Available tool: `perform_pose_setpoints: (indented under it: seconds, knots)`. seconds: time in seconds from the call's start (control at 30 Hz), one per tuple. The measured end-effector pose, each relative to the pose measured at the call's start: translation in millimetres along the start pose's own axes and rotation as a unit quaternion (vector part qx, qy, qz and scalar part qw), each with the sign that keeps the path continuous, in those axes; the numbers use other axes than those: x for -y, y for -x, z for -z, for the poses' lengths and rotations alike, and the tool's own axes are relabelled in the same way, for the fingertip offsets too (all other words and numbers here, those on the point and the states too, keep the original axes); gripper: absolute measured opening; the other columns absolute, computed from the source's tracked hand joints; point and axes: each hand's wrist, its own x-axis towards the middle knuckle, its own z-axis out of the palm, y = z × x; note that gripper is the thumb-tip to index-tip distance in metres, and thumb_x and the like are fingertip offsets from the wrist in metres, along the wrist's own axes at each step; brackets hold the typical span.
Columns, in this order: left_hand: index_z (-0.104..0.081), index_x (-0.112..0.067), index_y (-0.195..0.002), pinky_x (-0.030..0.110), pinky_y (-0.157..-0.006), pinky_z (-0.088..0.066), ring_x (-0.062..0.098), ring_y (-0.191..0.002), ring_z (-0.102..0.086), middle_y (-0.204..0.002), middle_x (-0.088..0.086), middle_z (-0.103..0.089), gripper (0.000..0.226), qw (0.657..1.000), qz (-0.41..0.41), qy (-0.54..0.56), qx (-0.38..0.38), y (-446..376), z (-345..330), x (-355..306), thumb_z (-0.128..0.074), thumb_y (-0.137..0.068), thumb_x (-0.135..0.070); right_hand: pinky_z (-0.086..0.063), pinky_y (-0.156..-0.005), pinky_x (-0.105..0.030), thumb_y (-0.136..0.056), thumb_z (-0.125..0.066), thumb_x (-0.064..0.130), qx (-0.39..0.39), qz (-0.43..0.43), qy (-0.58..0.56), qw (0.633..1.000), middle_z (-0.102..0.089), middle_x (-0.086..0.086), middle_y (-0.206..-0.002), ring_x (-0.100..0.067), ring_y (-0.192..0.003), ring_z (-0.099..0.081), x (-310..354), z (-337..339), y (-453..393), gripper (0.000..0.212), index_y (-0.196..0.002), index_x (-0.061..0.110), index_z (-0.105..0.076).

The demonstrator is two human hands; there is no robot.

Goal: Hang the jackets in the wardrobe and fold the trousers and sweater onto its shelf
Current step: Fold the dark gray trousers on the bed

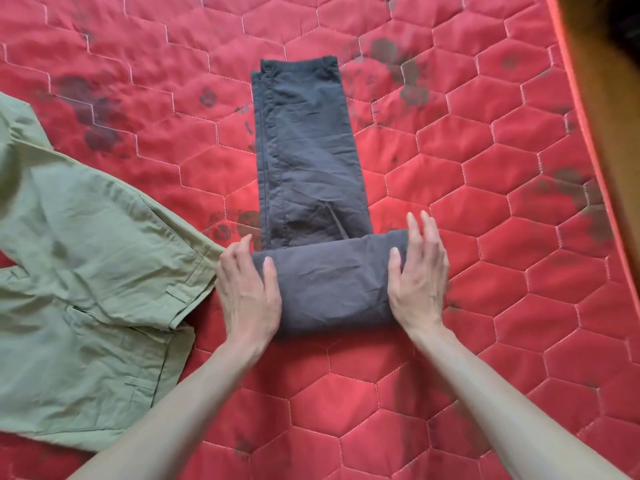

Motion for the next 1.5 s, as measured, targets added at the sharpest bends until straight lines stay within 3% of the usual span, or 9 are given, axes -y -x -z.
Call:
perform_pose_setpoints:
  seconds: [0.13,0.33,0.57,0.77,0.87,1.07,1.23,1.37,1.5]
  knots:
    - [-0.042,-0.015,-0.158,0.052,-0.125,-0.026,0.035,-0.153,-0.032,-0.164,0.014,-0.035,0.065,0.952,-0.257,-0.114,0.125,4.8,-0.3,18.4,-0.045,-0.103,-0.049,-0.023,-0.127,-0.05,-0.106,-0.034,0.052,0.158,0.052,0.006,0.986,-0.018,-0.01,-0.173,-0.025,-0.161,-0.016,-14.0,-12.6,18.0,0.073,-0.164,0.009,-0.026]
    - [-0.014,-0.011,-0.167,0.058,-0.129,-0.011,0.04,-0.161,0.002,-0.172,0.023,-0.001,0.117,0.899,-0.279,-0.234,0.241,13.3,-8.4,25.9,-0.045,-0.082,-0.085,-0.01,-0.131,-0.049,-0.097,-0.03,0.074,0.192,0.076,0.089,0.974,0.0,-0.018,-0.174,-0.031,-0.162,0.0,-21.8,-17.2,17.4,0.101,-0.166,0.004,-0.006]
    - [-0.024,-0.008,-0.164,0.068,-0.121,-0.023,0.041,-0.158,-0.02,-0.172,0.016,-0.019,0.113,0.817,-0.452,-0.278,0.229,31.0,-5.0,32.3,-0.067,-0.067,-0.047,-0.026,-0.125,-0.058,-0.082,-0.061,0.076,0.222,0.297,0.081,0.925,-0.002,-0.016,-0.175,-0.039,-0.161,-0.002,-61.3,6.5,27.0,0.118,-0.167,0.009,-0.013]
    - [-0.037,-0.003,-0.159,0.062,-0.115,-0.04,0.046,-0.153,-0.03,-0.165,0.027,-0.031,0.079,0.845,-0.383,-0.313,0.203,43.5,-2.5,20.2,-0.045,-0.082,-0.014,-0.019,-0.128,-0.049,-0.077,-0.064,0.049,0.227,0.364,0.109,0.897,-0.008,-0.02,-0.173,-0.036,-0.161,-0.009,-64.8,18.7,28.2,0.105,-0.166,0.014,-0.021]
    - [-0.045,-0.004,-0.155,0.058,-0.115,-0.042,0.044,-0.151,-0.035,-0.162,0.026,-0.037,0.081,0.871,-0.345,-0.252,0.244,44.2,5.9,11.3,-0.058,-0.075,-0.008,-0.027,-0.124,-0.046,-0.076,-0.064,0.039,0.217,0.36,0.095,0.902,-0.022,-0.02,-0.17,-0.037,-0.158,-0.022,-50.9,22.2,34.3,0.09,-0.16,0.013,-0.04]
    - [-0.035,-0.012,-0.158,0.022,-0.127,-0.013,0.026,-0.157,-0.028,-0.167,0.012,-0.034,0.075,0.896,-0.251,-0.058,0.361,29.6,40.5,9.4,-0.051,-0.086,-0.001,-0.05,-0.102,-0.042,-0.078,-0.079,0.017,0.153,0.354,0.015,0.922,-0.067,-0.006,-0.138,-0.027,-0.128,-0.065,-36.5,42.6,35.8,0.05,-0.127,0.008,-0.07]
    - [-0.054,-0.024,-0.132,0.017,-0.08,-0.045,0.004,-0.088,-0.066,-0.119,-0.011,-0.073,0.053,0.895,-0.164,0.056,0.411,17.9,71.9,2.9,-0.053,-0.08,-0.014,-0.052,-0.085,-0.035,-0.098,-0.062,0.026,0.143,0.353,-0.085,0.921,-0.073,-0.001,-0.106,-0.024,-0.094,-0.071,-37.8,67.7,34.5,0.025,-0.113,0.008,-0.072]
    - [-0.075,-0.022,-0.094,0.025,-0.063,-0.045,0.005,-0.065,-0.055,-0.074,-0.007,-0.067,0.027,0.891,-0.014,0.192,0.412,8.0,79.9,5.1,-0.059,-0.074,-0.02,-0.054,-0.084,-0.027,-0.095,-0.07,0.035,0.147,0.19,-0.21,0.948,-0.072,0.006,-0.108,-0.016,-0.091,-0.072,-33.5,78.9,45.6,0.033,-0.122,0.017,-0.063]
    - [-0.079,-0.014,-0.094,0.013,-0.07,-0.051,0.0,-0.078,-0.066,-0.087,-0.009,-0.076,0.01,0.874,0.107,0.324,0.346,2.4,69.1,17.3,-0.076,-0.087,-0.021,-0.048,-0.078,-0.02,-0.088,-0.08,0.045,0.132,-0.018,-0.298,0.945,-0.066,0.01,-0.094,-0.014,-0.084,-0.065,-17.1,73.2,39.2,0.051,-0.13,0.033,-0.053]
